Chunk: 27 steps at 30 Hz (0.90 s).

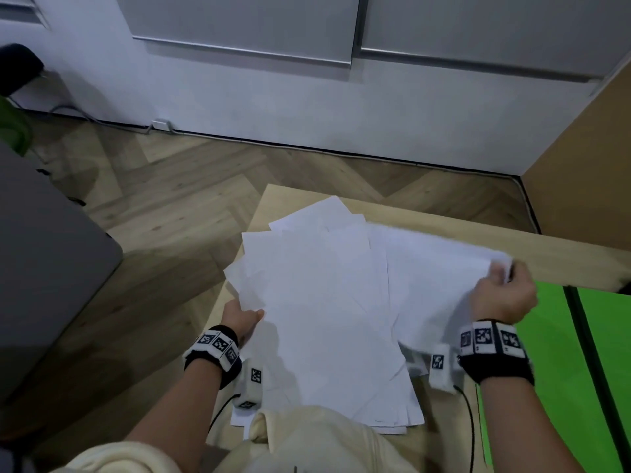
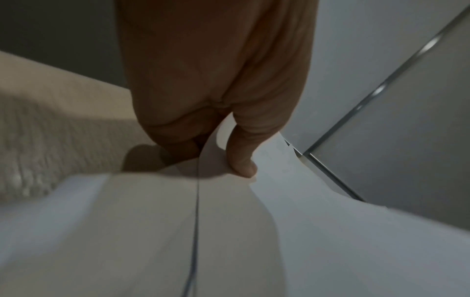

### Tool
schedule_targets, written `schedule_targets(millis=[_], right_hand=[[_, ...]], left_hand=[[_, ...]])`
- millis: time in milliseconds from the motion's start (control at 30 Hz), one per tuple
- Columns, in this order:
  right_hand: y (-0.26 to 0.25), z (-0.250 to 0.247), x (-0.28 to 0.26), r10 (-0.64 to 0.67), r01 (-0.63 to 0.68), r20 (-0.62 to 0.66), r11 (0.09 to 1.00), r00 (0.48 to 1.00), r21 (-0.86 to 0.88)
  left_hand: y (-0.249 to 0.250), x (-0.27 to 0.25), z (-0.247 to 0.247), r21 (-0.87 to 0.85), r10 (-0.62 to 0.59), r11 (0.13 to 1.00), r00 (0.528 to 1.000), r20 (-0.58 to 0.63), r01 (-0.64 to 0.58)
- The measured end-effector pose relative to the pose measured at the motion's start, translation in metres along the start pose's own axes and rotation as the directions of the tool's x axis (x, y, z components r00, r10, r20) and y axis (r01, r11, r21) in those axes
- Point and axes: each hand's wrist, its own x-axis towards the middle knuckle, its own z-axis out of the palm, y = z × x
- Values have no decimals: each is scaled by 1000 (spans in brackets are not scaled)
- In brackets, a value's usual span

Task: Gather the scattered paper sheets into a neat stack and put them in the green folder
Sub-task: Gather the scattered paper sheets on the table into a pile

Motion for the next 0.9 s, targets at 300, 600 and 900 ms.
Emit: schedule_targets(millis=[300, 600, 900], right_hand=[[-30, 7, 7, 203, -214, 69, 905, 977, 367], [50, 46, -87, 258, -191, 640, 966, 723, -174], [56, 72, -46, 95, 188, 723, 935, 684, -300]], left_hand=[[6, -11, -2, -35, -37, 999, 997, 72, 39], [30, -40, 13, -292, 27, 956, 993, 116, 8], [25, -20, 18, -345, 18, 938, 992, 127, 27]])
